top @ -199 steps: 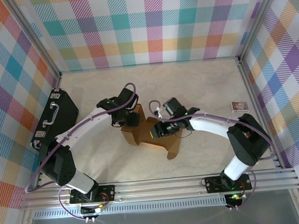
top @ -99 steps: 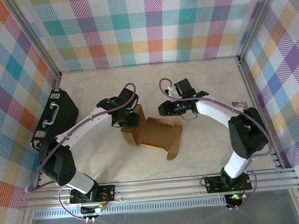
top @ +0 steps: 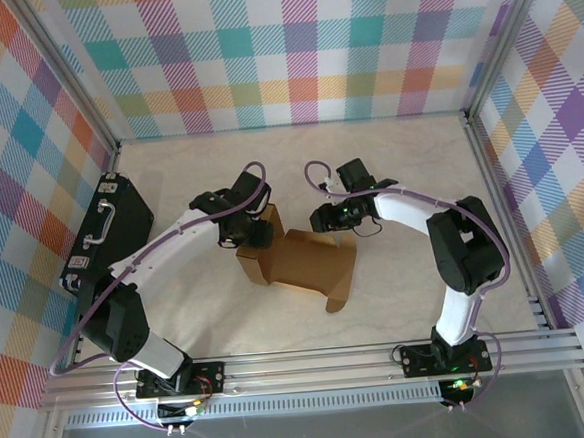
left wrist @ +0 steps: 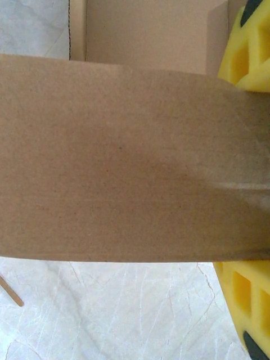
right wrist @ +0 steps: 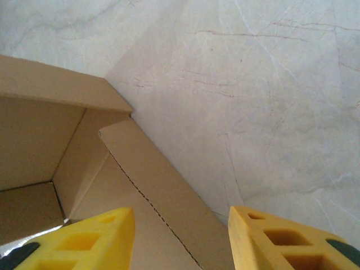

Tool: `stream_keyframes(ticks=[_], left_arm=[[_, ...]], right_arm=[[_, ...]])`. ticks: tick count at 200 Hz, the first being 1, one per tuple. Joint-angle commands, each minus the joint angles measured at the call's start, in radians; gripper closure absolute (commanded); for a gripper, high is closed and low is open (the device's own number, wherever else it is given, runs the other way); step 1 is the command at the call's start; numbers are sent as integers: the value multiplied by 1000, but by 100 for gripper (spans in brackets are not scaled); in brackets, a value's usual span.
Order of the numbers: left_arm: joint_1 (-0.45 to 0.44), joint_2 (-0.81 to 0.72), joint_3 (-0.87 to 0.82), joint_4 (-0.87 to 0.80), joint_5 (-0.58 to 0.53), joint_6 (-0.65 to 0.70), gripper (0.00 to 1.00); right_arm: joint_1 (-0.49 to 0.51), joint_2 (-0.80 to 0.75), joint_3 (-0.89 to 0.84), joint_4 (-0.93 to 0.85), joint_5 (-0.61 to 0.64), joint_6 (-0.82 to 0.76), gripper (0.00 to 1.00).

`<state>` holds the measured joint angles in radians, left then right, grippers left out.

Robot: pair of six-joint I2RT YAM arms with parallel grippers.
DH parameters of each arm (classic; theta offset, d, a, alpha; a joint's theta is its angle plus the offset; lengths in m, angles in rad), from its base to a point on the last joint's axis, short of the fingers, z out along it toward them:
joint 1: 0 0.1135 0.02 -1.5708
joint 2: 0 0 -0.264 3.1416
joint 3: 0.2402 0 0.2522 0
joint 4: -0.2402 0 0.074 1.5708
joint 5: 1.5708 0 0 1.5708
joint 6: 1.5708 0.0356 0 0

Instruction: Fold the paper box

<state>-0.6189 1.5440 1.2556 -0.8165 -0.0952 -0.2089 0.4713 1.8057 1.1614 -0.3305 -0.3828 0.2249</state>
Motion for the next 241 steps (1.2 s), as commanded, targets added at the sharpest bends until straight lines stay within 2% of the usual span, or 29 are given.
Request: stream_keyframes(ticks=[1, 34, 67, 107, 134, 151, 178, 207, 241], left_arm=[[-2, 28, 3, -53, 12, 12, 50], [-3, 31, 3, -52, 9, 14, 50], [-3, 45, 11, -49, 16, 15, 50], [-2, 40, 4, -44, 13, 17, 50], [-3, 43, 5, -49, 10, 19, 50], [-3, 47, 9, -49, 13, 19, 50], [-4, 44, 11, -47, 18, 19, 50], [-4, 44, 9, -48, 20, 17, 50], [-3, 38, 8, -52, 17, 16, 50]], right_arm=[[-1, -19, -14, -16, -22, -35, 53], [-24, -179, -112, -16, 100, 47, 49], [-147, -282, -263, 47, 64, 112, 47], [-185, -188, -299, 117, -36, 24, 47], [-184, -187, -329, 191, 23, 14, 46], [-184, -167, -326, 195, 9, -2, 45], [-175, -122, -328, 190, -73, 6, 46], [-171, -113, -342, 192, -96, 28, 47], [-163, -142, -364, 180, -188, 71, 50]])
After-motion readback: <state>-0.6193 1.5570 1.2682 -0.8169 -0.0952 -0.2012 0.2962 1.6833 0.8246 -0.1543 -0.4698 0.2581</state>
